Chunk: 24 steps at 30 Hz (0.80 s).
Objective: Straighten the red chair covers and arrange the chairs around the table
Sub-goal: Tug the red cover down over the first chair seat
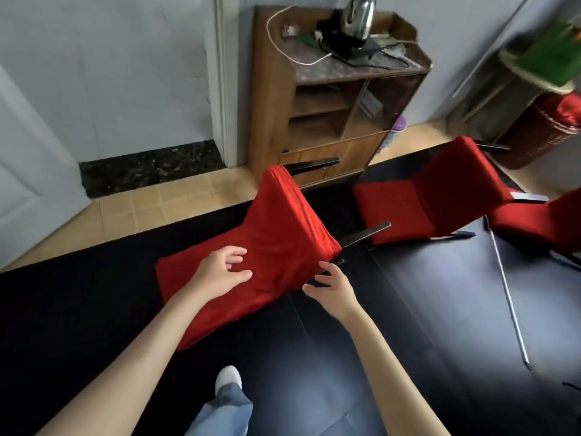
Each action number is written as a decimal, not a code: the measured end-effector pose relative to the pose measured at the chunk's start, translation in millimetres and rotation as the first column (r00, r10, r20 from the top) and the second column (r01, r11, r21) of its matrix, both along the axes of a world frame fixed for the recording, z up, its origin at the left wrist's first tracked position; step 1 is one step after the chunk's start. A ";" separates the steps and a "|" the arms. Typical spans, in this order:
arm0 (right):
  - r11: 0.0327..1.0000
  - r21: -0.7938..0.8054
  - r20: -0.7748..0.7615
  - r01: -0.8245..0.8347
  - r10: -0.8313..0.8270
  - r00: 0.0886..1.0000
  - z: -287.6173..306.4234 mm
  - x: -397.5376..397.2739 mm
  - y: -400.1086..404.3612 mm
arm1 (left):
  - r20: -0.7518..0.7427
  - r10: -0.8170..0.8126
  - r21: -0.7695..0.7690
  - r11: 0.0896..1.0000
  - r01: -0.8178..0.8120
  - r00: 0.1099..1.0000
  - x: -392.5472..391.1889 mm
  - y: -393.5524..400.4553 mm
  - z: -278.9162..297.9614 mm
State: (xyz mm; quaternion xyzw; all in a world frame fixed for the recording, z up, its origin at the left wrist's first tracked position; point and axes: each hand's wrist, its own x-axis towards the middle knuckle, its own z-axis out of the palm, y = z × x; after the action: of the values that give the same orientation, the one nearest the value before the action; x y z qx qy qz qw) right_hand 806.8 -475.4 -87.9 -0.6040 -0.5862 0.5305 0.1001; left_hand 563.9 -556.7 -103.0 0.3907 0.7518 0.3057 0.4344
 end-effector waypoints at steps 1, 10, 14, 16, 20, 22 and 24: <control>1.000 -0.004 0.004 -0.028 0.028 1.000 -4.5 -7.1 7.9 | -0.003 0.022 -0.005 1.000 -0.022 1.000 -3.7 3.0 -4.5; 0.967 -0.107 0.042 -0.229 0.235 0.971 -56.7 -62.5 53.2 | -0.007 0.212 -0.084 0.974 -0.212 0.977 -21.9 6.8 -54.1; 0.943 -0.127 0.059 -0.307 0.316 0.947 -87.7 -76.6 67.2 | -0.001 0.322 -0.101 0.942 -0.321 0.947 -14.9 1.2 -81.8; 0.931 -0.127 0.062 -0.343 0.352 0.934 -107.1 -81.5 71.7 | -0.006 0.374 -0.119 0.921 -0.372 0.927 -8.8 -3.2 -98.3; 0.904 -0.151 0.062 -0.401 0.413 0.908 -156.1 -83.3 78.3 | -0.006 0.487 -0.163 0.862 -0.481 0.874 4.6 -9.6 -142.3; 0.889 -0.172 0.066 -0.424 0.440 0.895 -184.2 -81.9 79.5 | -0.002 0.542 -0.188 0.825 -0.533 0.840 11.3 -12.8 -168.7; 0.878 -0.193 0.072 -0.437 0.457 0.886 -215.7 -79.2 78.7 | -0.014 0.590 -0.210 0.788 -0.579 0.807 17.7 -18.0 -198.1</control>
State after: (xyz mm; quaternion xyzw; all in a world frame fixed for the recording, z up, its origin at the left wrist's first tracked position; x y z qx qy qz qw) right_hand 727.6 -396.8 -303.6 -0.4881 -0.6671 0.5517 -0.1114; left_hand 581.6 -574.6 -301.2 0.0842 0.8512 0.3566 0.3757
